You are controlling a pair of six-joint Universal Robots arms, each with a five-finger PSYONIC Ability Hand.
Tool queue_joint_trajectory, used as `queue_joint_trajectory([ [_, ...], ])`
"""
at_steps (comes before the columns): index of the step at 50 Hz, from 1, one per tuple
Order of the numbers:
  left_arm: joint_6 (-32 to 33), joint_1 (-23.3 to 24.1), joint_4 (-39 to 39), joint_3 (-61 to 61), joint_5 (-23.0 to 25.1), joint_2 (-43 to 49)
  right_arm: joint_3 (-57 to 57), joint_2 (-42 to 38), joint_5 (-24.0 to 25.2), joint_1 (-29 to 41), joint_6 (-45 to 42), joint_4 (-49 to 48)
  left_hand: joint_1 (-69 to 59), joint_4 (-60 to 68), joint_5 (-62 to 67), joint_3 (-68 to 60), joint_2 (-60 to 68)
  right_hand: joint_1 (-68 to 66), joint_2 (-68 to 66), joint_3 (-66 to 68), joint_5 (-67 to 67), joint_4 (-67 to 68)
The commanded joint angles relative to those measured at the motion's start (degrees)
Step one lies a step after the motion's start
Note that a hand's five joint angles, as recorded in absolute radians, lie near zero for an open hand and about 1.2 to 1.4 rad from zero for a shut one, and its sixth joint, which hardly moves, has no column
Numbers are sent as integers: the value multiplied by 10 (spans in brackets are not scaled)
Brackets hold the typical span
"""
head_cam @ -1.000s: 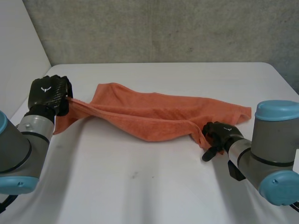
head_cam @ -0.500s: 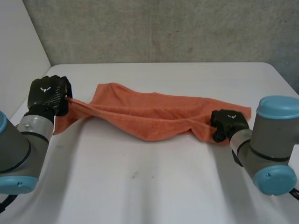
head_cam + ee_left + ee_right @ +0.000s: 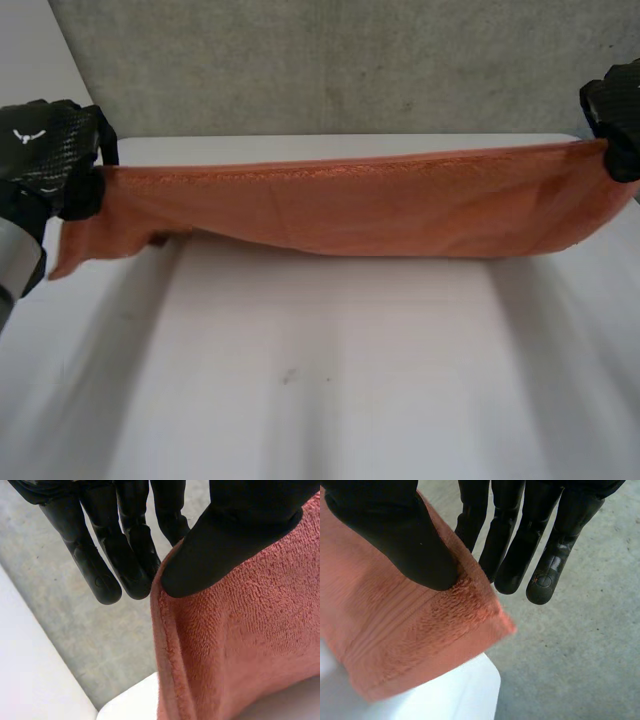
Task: Fold the laundry
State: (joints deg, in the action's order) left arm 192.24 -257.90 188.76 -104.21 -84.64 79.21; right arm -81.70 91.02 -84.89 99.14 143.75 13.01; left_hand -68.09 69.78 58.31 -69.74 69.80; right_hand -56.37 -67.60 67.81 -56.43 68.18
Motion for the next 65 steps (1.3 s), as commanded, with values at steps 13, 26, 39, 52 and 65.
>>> queue_joint_trajectory([
  [13,168,-15,-42,115,37,330,147,-309,-27,25,-93,61,-119,102,117,-103,102,-236,-124,122,-136,118],
  [26,168,2,202,374,27,349,513,-372,-98,81,-42,-218,-119,102,117,-103,102,-236,-124,122,-136,118],
  [39,106,4,323,271,-8,258,239,-225,-86,80,33,-318,-119,102,117,-103,102,-236,-124,122,-136,118],
  [52,86,-7,275,37,14,339,-76,-193,-6,60,37,-314,-119,102,117,-103,102,-236,-124,122,-136,118],
  [65,95,-15,254,-3,12,387,-156,-235,0,-2,38,-312,31,-47,-33,47,-48,-236,-124,122,-136,118],
])
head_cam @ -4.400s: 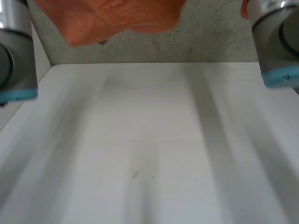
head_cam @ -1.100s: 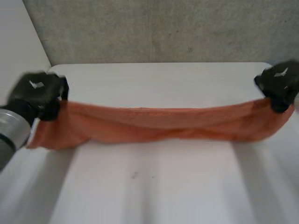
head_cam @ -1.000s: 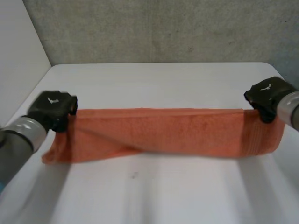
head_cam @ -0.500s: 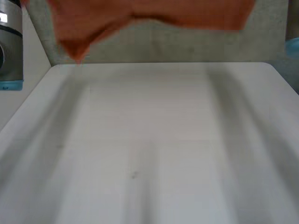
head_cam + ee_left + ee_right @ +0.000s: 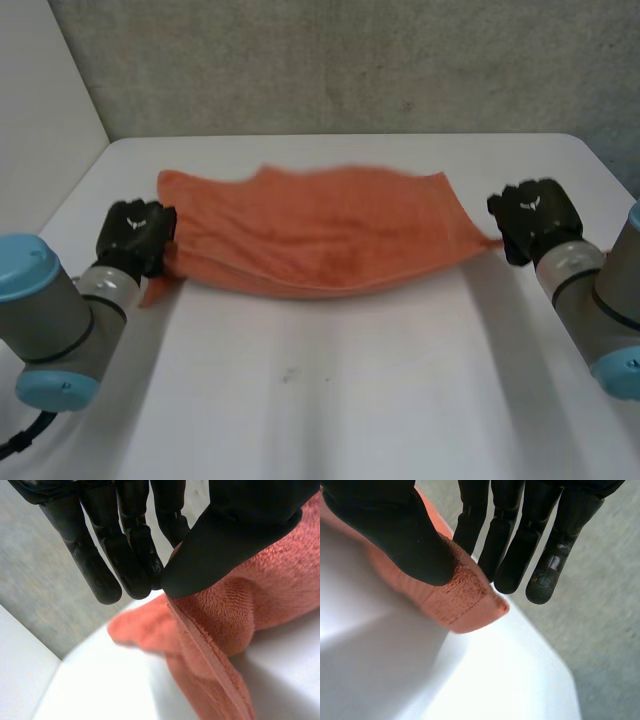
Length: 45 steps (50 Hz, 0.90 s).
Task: Fold the laundry
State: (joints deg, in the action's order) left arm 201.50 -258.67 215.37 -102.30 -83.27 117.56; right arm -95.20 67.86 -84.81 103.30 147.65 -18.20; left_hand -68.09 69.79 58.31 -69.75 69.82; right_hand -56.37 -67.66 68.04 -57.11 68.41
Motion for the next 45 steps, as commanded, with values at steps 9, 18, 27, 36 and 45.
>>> queue_joint_trajectory([
  [9,8,-10,-22,-33,1,-2,-18,10,-3,-75,14,1,436,-453,-438,452,-453,-236,-123,120,-129,116],
  [18,8,-12,-22,-33,-4,1,-12,10,-4,-94,18,1,437,-454,-440,454,-455,-236,-123,120,-129,116],
  [27,6,-17,-26,-34,-4,-1,-12,11,-4,-94,17,1,276,-293,-278,293,-294,-236,-123,120,-129,116],
  [36,-1,-6,-92,-59,1,-40,-17,10,-4,-93,18,1,251,-268,-253,267,-268,-236,-123,120,-129,116],
  [45,-11,2,-169,-62,30,-59,-18,8,-4,-93,18,1,390,-407,-393,407,-408,-236,-123,120,-129,116],
])
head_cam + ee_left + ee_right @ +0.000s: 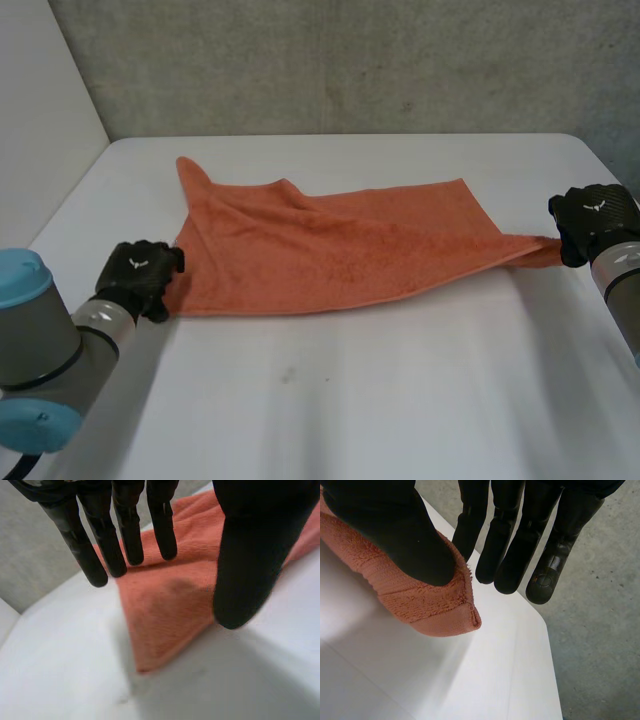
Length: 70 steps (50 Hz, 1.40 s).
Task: Fold the laundry
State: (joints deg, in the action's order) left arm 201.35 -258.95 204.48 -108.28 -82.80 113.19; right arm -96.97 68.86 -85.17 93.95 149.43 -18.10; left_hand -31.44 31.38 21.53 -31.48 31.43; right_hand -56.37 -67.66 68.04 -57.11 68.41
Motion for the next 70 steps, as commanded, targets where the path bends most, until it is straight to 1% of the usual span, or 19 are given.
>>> queue_joint_trajectory([
  [1,-10,-1,-61,-1,33,-14,-1,-2,0,1,0,0,21,-20,-21,21,-20,-236,-123,120,-129,116],
  [11,-14,-18,-60,18,39,19,-3,-7,1,2,-1,0,-1,2,0,-1,2,-236,-123,120,-129,116],
  [13,-20,-18,-59,20,39,21,-4,-7,1,2,-1,0,-3,4,2,-3,3,-236,-123,120,-129,116],
  [18,-53,-16,-59,38,45,33,-3,-13,1,2,-2,-1,-55,56,54,-55,55,-236,-123,120,-129,116],
  [22,-60,-14,-57,47,51,43,-3,-15,1,3,-2,0,-75,76,74,-75,75,-236,-123,120,-129,116],
  [38,-57,-14,-38,97,52,90,-2,-25,2,3,-4,-1,-124,125,123,-124,124,-236,-123,120,-129,116],
  [47,-54,-13,-38,135,51,113,-2,-24,1,3,-4,-1,-203,204,202,-203,203,-236,-123,120,-129,116],
  [51,-53,-13,-37,146,48,119,-2,-24,1,3,-4,-1,-215,216,214,-215,215,-236,-123,120,-129,116],
  [53,-52,-13,-30,151,47,123,-2,-24,1,3,-3,-1,-248,249,248,-248,249,-236,-123,120,-129,116],
  [64,-51,-15,-7,150,42,128,-2,-25,1,3,-3,-1,-333,333,332,-332,333,-236,-123,120,-129,116],
  [66,-51,-16,-7,145,42,126,-2,-25,1,3,-3,-1,-411,412,410,-411,412,-236,-123,120,-129,116],
  [67,-51,-16,-7,145,42,126,-2,-25,1,3,-3,-1,-412,412,411,-411,412,-236,-123,120,-129,116],
  [69,-51,-16,-8,141,42,123,-2,-25,1,3,-3,-1,-485,486,484,-485,485,-236,-123,120,-129,116],
  [70,-51,-16,-8,141,42,123,-2,-25,1,3,-3,-1,-486,486,485,-485,486,-236,-123,120,-129,116],
])
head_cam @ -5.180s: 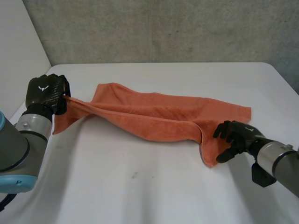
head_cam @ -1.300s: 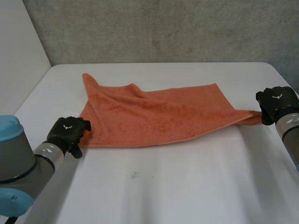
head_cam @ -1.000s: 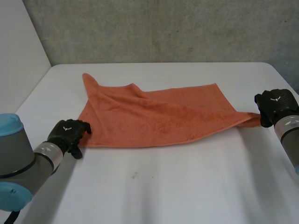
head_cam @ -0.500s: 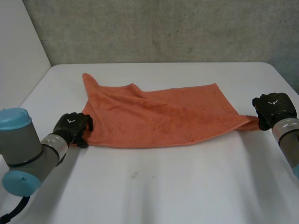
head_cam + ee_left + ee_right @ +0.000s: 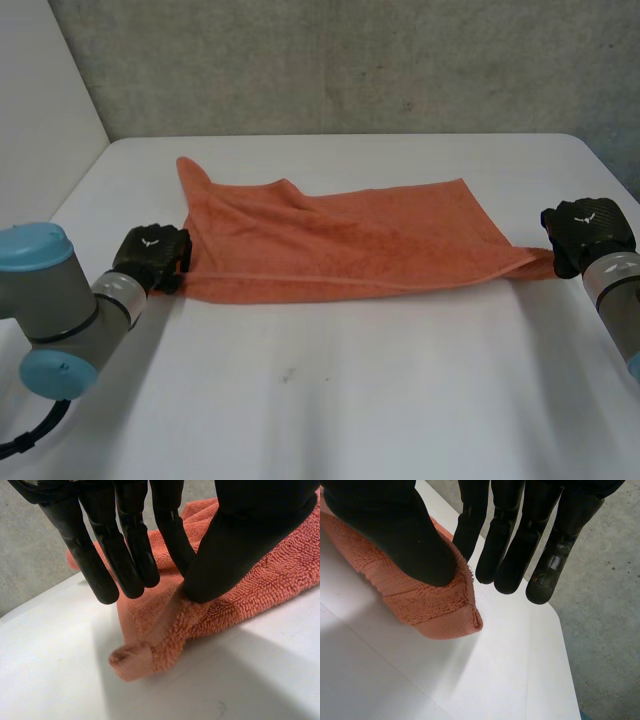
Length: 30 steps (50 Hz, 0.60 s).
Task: Fold the laundry
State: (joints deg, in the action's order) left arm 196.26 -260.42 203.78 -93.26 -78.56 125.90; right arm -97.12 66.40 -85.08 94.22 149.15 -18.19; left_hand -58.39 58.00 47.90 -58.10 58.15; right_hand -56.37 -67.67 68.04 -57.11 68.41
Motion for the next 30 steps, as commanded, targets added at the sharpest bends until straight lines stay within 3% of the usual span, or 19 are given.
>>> queue_joint_trajectory([
  [1,0,-2,-2,-10,0,-6,0,0,0,0,0,0,-216,220,221,-219,219,-236,-123,120,-129,116],
  [17,6,-15,-12,-63,1,-72,1,3,0,0,1,5,-216,220,221,-219,219,-236,-123,120,-129,116],
  [18,6,-16,-12,-65,1,-72,2,3,0,0,1,10,-115,119,120,-118,117,-236,-123,120,-129,116],
  [19,6,-16,-12,-65,1,-72,2,3,0,0,2,14,-114,118,119,-117,116,-236,-123,120,-129,116],
  [20,7,-16,-12,-66,1,-70,2,3,0,0,2,14,18,-14,-13,15,-15,-236,-123,120,-129,116],
  [22,7,-16,-13,-68,1,-69,2,2,-1,0,2,18,87,-84,-83,85,-85,-236,-123,120,-129,116],
  [30,6,-17,-19,-87,4,-79,1,2,0,-1,2,18,102,-98,-97,99,-99,-236,-123,120,-129,116],
])
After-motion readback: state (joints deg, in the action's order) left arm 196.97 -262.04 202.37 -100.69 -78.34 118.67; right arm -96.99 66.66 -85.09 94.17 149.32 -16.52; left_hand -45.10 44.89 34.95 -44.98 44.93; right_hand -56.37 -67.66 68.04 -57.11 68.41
